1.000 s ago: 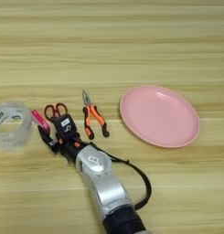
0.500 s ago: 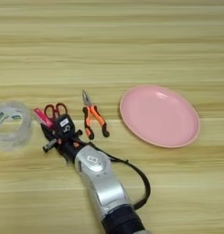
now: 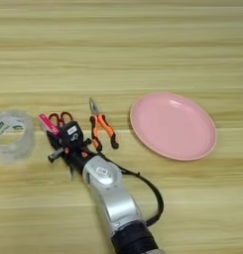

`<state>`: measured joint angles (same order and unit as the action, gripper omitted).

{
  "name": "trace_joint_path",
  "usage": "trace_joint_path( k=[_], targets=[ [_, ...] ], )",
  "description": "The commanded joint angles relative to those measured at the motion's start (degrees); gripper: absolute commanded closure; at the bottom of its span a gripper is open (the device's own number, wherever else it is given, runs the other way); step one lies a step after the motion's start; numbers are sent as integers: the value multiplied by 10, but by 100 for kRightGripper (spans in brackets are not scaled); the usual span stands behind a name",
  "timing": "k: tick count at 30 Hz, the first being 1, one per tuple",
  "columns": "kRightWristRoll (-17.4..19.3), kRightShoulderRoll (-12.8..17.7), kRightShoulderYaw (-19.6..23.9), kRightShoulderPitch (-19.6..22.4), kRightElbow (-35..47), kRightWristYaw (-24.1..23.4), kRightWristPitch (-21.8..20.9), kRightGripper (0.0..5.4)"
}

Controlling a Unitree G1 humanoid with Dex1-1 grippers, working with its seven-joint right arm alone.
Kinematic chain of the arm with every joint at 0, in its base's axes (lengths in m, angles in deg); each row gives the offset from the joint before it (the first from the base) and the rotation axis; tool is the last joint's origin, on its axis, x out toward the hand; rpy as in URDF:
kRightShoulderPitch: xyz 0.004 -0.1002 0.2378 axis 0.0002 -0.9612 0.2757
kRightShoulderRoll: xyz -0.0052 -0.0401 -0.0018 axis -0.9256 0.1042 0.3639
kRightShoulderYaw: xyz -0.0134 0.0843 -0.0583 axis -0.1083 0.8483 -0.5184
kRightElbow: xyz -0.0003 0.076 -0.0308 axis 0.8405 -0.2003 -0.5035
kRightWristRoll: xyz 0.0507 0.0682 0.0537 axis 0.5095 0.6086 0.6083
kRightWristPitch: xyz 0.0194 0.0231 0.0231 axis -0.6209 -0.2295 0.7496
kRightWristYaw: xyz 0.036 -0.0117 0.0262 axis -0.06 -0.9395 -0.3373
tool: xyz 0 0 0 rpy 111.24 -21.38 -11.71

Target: Move the objects on the table

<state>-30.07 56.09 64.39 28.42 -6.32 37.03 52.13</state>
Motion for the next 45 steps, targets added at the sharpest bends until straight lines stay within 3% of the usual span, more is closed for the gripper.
trace_joint_path(
  k=[1,9,13,17,24,35,45],
  targets=[
    [17,-8,21,35,58,-13,-5,467],
    [35,9,71,44,101,-28,12,467],
    [45,47,137,55,102,-48,17,467],
    [51,92,193,26,114,-60,21,467],
    [61,126,238,-16,157,-68,36,467],
    [56,155,288,-8,100,-100,47,467],
    [43,156,283,5,42,-116,40,467]
  ],
)
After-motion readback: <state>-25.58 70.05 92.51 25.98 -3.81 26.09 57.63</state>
